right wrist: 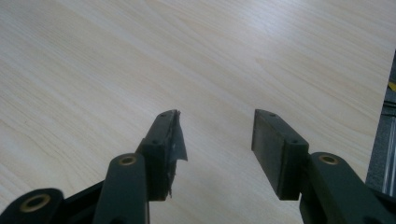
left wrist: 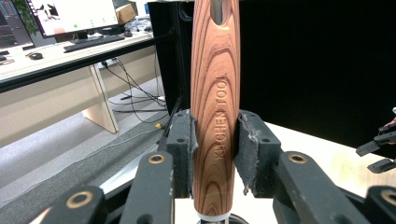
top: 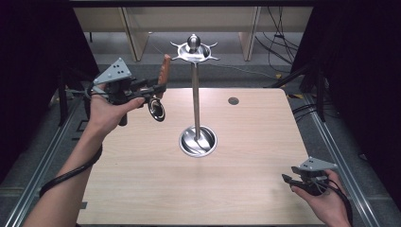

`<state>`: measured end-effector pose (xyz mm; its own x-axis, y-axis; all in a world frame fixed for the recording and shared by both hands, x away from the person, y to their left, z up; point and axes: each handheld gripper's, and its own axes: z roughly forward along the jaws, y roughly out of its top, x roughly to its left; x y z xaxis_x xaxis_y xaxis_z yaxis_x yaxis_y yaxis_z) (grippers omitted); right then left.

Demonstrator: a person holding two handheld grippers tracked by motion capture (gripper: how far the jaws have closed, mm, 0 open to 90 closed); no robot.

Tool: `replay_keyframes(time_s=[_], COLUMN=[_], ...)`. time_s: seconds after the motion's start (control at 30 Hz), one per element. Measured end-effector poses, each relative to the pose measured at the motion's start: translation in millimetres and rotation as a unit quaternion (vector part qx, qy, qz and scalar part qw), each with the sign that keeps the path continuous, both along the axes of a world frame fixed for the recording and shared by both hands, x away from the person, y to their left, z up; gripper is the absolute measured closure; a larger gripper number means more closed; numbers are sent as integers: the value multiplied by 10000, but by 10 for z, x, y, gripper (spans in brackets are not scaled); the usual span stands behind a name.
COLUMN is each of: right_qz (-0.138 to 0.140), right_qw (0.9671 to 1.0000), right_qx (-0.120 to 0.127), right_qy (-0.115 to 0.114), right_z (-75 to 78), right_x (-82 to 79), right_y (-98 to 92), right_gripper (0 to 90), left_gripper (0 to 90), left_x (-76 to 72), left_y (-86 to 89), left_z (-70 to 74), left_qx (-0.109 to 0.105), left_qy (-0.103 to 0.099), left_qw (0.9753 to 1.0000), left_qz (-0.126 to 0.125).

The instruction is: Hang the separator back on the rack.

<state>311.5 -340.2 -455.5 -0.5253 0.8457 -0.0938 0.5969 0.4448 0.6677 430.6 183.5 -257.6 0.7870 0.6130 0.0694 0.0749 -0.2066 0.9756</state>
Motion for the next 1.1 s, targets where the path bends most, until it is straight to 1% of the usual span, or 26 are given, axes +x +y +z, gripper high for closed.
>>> replay_keyframes(time_s=[0.03,0.27,0.37,0.4,0.6,0.63,0.7,0.93,0.97,1.1], right_qz=[-2,-1,-6,49,16,-23,20,14,-22,17], right_qw=[10000,10000,10000,10000,10000,10000,10000,10000,10000,10000], right_qx=[10,-2,23,-47,-16,33,-23,-15,38,-4], right_qy=[-30,-3,-41,-57,-53,-32,-69,-69,-67,-69], right_z=[-4,1,-5,5,4,-2,5,6,-1,8], right_x=[2,0,1,8,5,-1,5,4,1,7], right_y=[-1,-1,-1,-14,-7,2,-7,-9,-1,-12], right_gripper=[518,518,518,518,518,518,518,518,518,518], left_gripper=[675,674,674,674,674,674,674,674,674,674], left_x=[2,26,33,36,60,65,70,91,94,109], left_y=[-2,-14,-17,-19,-21,-23,-27,-43,-47,-58], left_z=[2,4,6,7,16,17,19,27,26,27], left_qx=[0,-10,3,-2,13,22,43,35,31,57], left_qy=[4,40,45,52,93,93,97,111,117,140], left_qw=[10000,10000,10000,10000,9999,9999,9999,9999,9999,9998], left_qz=[-4,-42,-49,-51,-77,-82,-99,-122,-124,-151])
